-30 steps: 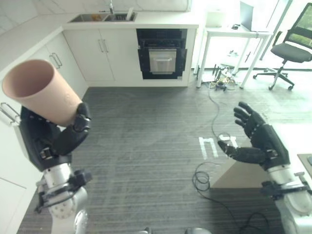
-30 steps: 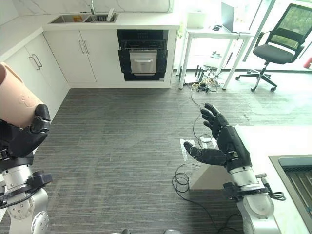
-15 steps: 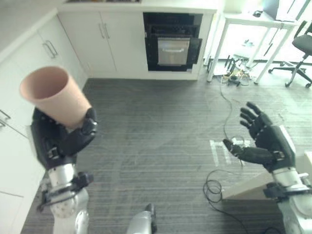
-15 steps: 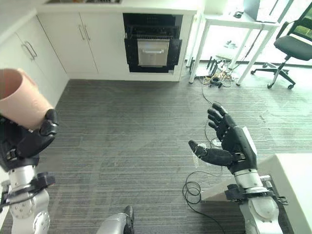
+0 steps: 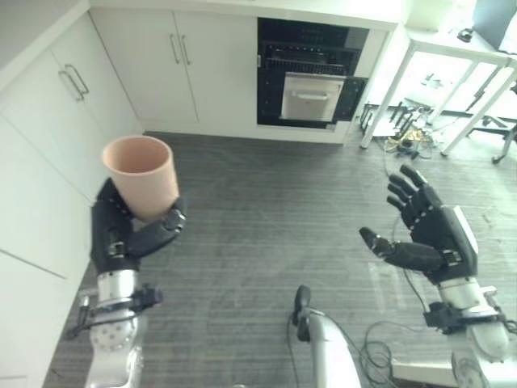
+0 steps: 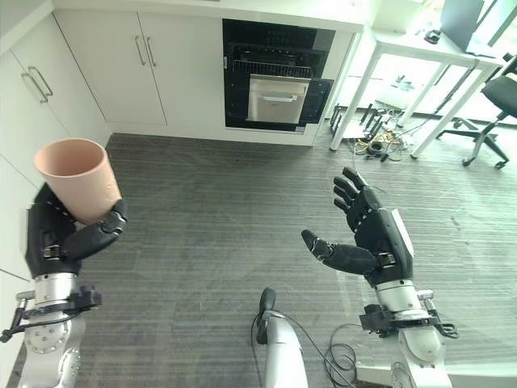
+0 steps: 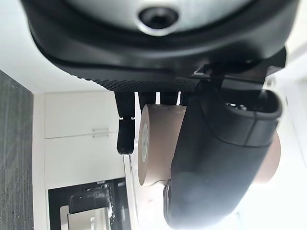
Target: Place the dishes in the dishwasher.
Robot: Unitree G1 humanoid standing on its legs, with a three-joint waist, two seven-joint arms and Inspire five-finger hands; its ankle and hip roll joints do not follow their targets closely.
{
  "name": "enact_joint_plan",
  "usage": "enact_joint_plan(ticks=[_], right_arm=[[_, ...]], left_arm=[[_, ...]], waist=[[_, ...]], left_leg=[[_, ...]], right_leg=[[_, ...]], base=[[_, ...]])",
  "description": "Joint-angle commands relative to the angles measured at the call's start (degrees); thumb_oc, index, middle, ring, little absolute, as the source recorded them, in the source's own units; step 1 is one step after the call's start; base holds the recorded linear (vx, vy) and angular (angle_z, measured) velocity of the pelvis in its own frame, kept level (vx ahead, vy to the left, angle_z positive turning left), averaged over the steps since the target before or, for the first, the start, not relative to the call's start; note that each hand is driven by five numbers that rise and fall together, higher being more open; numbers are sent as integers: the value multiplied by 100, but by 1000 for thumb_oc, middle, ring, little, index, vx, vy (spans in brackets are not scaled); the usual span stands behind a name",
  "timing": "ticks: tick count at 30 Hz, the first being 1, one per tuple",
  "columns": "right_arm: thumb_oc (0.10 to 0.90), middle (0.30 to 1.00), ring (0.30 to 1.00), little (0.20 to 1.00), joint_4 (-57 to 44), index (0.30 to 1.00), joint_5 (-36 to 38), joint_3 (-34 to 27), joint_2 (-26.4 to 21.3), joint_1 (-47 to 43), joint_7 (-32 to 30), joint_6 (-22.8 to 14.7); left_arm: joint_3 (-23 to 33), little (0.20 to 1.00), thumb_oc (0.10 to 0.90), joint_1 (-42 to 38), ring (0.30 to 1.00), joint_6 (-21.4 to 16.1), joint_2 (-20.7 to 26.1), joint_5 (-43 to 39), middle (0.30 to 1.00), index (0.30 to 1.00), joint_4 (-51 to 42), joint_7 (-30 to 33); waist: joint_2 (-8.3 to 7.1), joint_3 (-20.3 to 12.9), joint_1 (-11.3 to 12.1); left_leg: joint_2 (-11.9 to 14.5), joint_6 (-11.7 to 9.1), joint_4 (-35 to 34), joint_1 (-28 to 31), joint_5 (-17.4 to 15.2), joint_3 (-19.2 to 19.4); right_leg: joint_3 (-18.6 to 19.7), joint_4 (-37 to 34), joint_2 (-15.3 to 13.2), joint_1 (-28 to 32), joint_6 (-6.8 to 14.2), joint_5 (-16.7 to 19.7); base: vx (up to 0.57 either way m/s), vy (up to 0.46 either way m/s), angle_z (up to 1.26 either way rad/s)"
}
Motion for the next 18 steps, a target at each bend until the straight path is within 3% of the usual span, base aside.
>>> enact_joint_plan(ticks=[1,2,4,5,6,7,8,9,10,11,12,13,14,15,18], right_arm=[[800,900,900,900,-326,900,307,-336,-238,-659,-196,-486],[800,900,900,900,-317,900,294,-345,-282,-692,-200,-455],[800,900,900,900,-297,900,330,-378,-343,-705,-144,-463],[800,900,900,900,-272,900,369,-422,-375,-683,-96,-454],[800,900,900,900,-250,900,390,-431,-401,-675,-90,-434],[800,900,900,900,-229,900,389,-440,-421,-670,-80,-434],[800,900,900,900,-182,900,374,-463,-441,-631,-31,-492],[800,900,900,900,-141,900,331,-484,-411,-600,-9,-536],[800,900,900,900,-145,900,317,-468,-407,-605,-50,-546],[800,900,900,900,-145,900,317,-468,-407,-605,-50,-546],[800,900,900,900,-148,900,326,-427,-399,-640,-22,-548],[800,900,900,900,-165,900,316,-375,-385,-692,4,-507],[800,900,900,900,-168,900,243,-275,-341,-739,-20,-488],[800,900,900,900,-227,900,154,-147,-314,-766,-72,-414],[800,900,900,900,-295,900,174,-150,-329,-685,-20,-408]], left_arm=[[175,300,400,-413,300,-523,543,129,300,300,-1173,208],[176,300,400,-395,300,-513,531,66,300,300,-1156,197],[158,300,400,-361,300,-539,486,19,300,300,-1129,207],[119,300,400,-370,300,-573,430,69,300,300,-1074,207],[78,300,400,-376,300,-591,397,113,300,300,-1044,224],[35,300,400,-384,300,-613,362,171,300,300,-1028,241],[5,300,400,-366,300,-637,314,195,300,300,-1026,231],[-6,300,400,-345,300,-683,288,165,300,300,-997,168],[-10,300,400,-348,300,-725,267,163,300,300,-961,110],[-10,300,400,-348,300,-725,267,163,300,300,-961,110],[34,300,400,-245,300,-836,246,163,300,300,-926,53],[69,300,400,-146,300,-883,265,181,300,300,-936,57],[66,300,400,-91,300,-890,297,200,300,300,-926,76],[22,300,400,-45,300,-858,304,250,300,300,-926,219],[15,300,400,16,300,-984,277,275,300,300,-890,306]], waist=[[-181,-738,-139],[-115,-799,-159],[5,-901,-179],[-29,-975,-203],[-108,-952,-180],[-184,-895,-146],[-329,-791,-75],[-386,-672,-6],[-409,-606,82],[-409,-606,82],[-318,-547,168],[-232,-542,220],[-44,-478,308],[168,-493,435],[238,-557,525]], left_leg=[[614,-180,490,-824,-218,-596],[704,-281,490,-707,21,-606],[914,-543,490,-507,954,-551],[1026,-758,524,-298,1869,-361],[1067,-865,846,-324,2223,-254],[1104,-928,1377,-553,2382,-202],[1091,-936,2411,-1118,2460,-132],[1220,-872,2979,-1784,2403,-58],[1109,-726,2951,-2172,2227,-96],[1109,-726,2951,-2172,2227,-96],[1009,-572,1994,-2288,2008,73],[1002,-554,965,-2248,2046,241],[1124,-593,490,-2626,1979,155],[1259,-676,490,-3287,1739,-209],[1408,-782,490,-3790,1821,-228]], right_leg=[[740,-733,-286,1036,1539,807],[764,-733,-178,1075,1454,748],[797,-733,110,1220,1209,498],[844,-733,219,1384,1055,297],[912,-733,251,1527,954,192],[982,-733,285,1666,856,108],[1108,-733,303,1889,714,-6],[1191,-733,340,2104,657,-85],[1216,-733,364,2190,669,-118],[1216,-733,364,2190,669,-118],[1362,-733,535,2302,739,-269],[1550,-733,681,2370,813,-371],[1771,-733,951,2507,886,-501],[1959,-733,1199,2654,924,-636],[2034,-733,1338,2933,874,-875]], base=[[582,-310,-40],[386,-207,-32],[461,-277,-35],[485,-343,-50],[459,-369,-71],[342,-361,-67],[326,-352,-64],[283,-276,-52],[158,-135,-81],[289,-42,-75],[402,30,-84],[586,105,-76],[646,199,-144],[534,178,-156],[393,102,-106]])
